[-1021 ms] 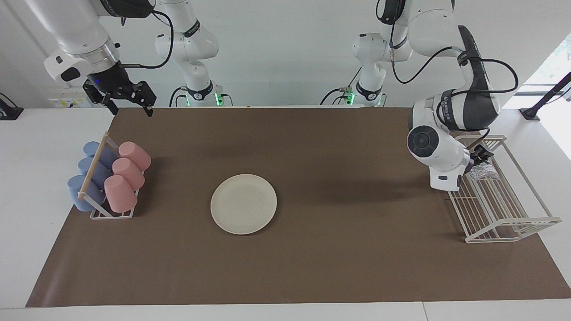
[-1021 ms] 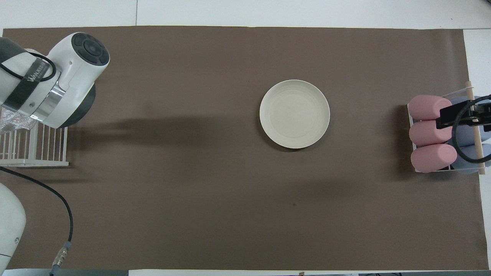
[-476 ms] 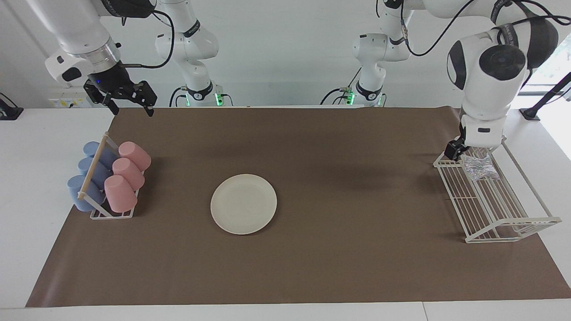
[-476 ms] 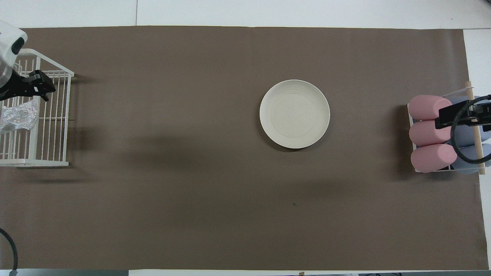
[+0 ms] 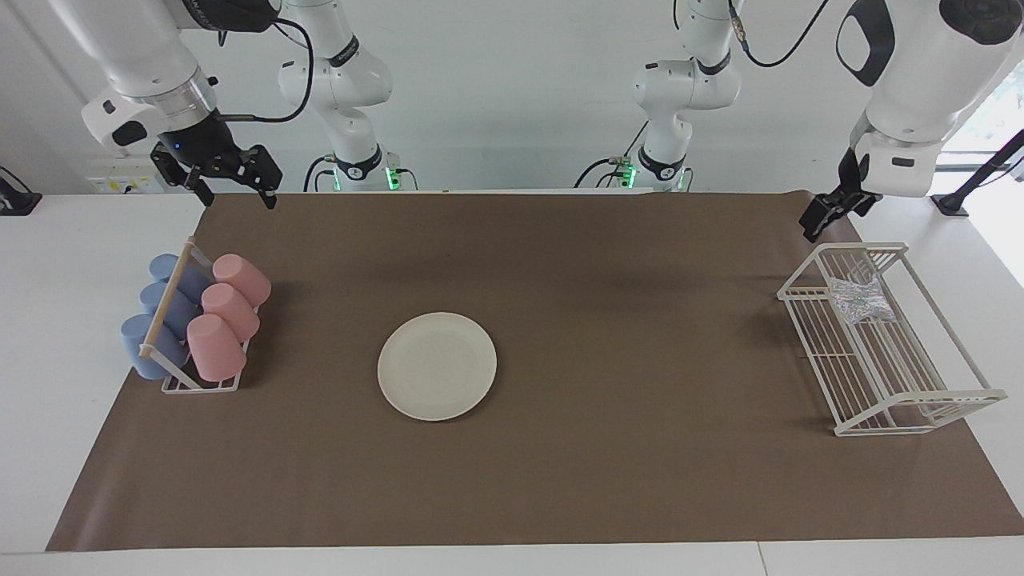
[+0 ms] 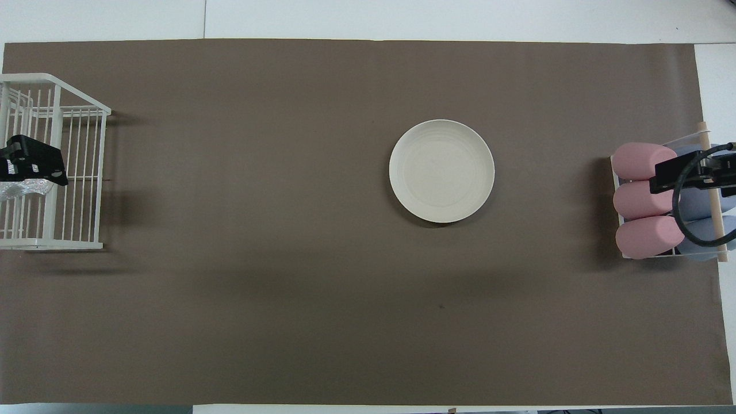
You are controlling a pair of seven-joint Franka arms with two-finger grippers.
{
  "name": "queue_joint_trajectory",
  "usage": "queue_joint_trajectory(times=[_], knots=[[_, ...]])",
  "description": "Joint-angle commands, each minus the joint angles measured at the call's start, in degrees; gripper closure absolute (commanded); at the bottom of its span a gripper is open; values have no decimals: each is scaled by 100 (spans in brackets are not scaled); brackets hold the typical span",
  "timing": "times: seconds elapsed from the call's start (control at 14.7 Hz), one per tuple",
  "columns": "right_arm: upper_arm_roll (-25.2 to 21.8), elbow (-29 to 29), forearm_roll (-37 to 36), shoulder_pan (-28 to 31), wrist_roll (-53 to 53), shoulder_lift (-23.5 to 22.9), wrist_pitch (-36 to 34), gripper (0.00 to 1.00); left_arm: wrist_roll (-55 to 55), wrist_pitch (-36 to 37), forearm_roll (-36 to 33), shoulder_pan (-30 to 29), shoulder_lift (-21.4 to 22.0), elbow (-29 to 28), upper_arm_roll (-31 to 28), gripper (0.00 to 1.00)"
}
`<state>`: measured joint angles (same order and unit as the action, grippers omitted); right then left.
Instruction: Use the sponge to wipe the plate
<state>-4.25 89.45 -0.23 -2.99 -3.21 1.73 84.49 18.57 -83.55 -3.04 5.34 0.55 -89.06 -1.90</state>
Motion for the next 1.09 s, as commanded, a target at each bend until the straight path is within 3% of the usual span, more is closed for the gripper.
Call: queue_joint_trajectory(times=[0.0,0.27,0.41,0.68,1.02], knots=[[47,73,-30,26,-109,82,67,0,-318,-73,391,-51,533,-708,23,0],[47,73,-30,26,-109,82,58,0,-723,-442,682,-34,850,-1316,50,0],[47,73,-30,26,-118,82,67,0,-654,-775,682,11,623,-1133,24,0],[47,73,-21,26,-109,82,67,0,-653,-349,612,-7,157,-210,102,0],[47,73,-30,26,-109,73,76,0,-811,-337,251,-7,182,-279,234,0]])
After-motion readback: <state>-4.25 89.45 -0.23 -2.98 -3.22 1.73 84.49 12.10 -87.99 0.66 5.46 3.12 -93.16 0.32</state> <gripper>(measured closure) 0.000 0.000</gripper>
